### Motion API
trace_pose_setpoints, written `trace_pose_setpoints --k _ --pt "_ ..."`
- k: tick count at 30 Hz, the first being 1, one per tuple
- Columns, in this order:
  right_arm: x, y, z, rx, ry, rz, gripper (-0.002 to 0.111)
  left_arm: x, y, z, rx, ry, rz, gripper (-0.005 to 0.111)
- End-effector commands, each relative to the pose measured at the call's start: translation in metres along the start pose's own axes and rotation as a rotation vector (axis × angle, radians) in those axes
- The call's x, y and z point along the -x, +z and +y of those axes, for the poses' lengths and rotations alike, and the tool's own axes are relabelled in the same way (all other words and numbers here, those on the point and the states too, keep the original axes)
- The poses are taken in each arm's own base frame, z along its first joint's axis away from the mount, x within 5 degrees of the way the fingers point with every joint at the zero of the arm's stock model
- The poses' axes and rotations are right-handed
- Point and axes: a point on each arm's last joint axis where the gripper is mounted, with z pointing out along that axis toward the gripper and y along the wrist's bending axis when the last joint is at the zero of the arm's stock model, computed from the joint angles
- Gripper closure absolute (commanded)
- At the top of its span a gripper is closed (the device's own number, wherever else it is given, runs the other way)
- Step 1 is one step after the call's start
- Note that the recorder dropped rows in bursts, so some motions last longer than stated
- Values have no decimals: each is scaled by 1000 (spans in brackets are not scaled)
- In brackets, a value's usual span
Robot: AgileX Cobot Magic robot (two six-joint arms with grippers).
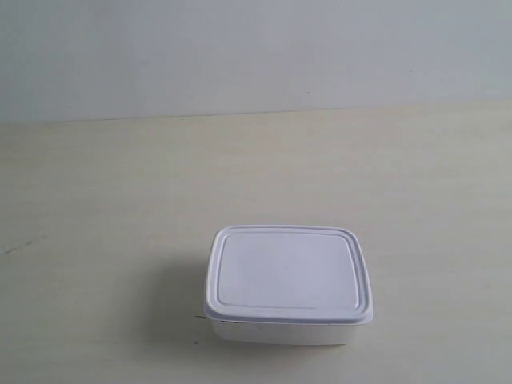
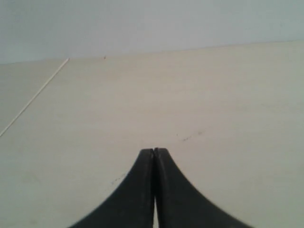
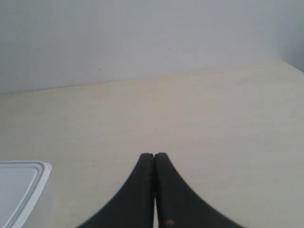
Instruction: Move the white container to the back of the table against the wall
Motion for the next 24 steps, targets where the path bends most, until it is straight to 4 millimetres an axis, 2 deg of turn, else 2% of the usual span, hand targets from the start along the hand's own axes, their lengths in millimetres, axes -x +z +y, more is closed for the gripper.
trace_pose_setpoints --k 1,4,11,17,24 --pt "5 0 -1 -18 -2 -71 108 16 -2 0 4 9 -189 107" --pt "12 -1 -3 -28 19 -148 108 26 -4 0 4 9 -295 107" --pt "31 -6 -7 -42 237 -367 108 38 -9 0 3 9 -436 107" --pt "39 -11 -15 -18 634 -508 108 39 -9 0 3 9 -454 107" --pt "40 -11 -15 -13 657 -513 108 41 -10 0 -6 -17 -479 107"
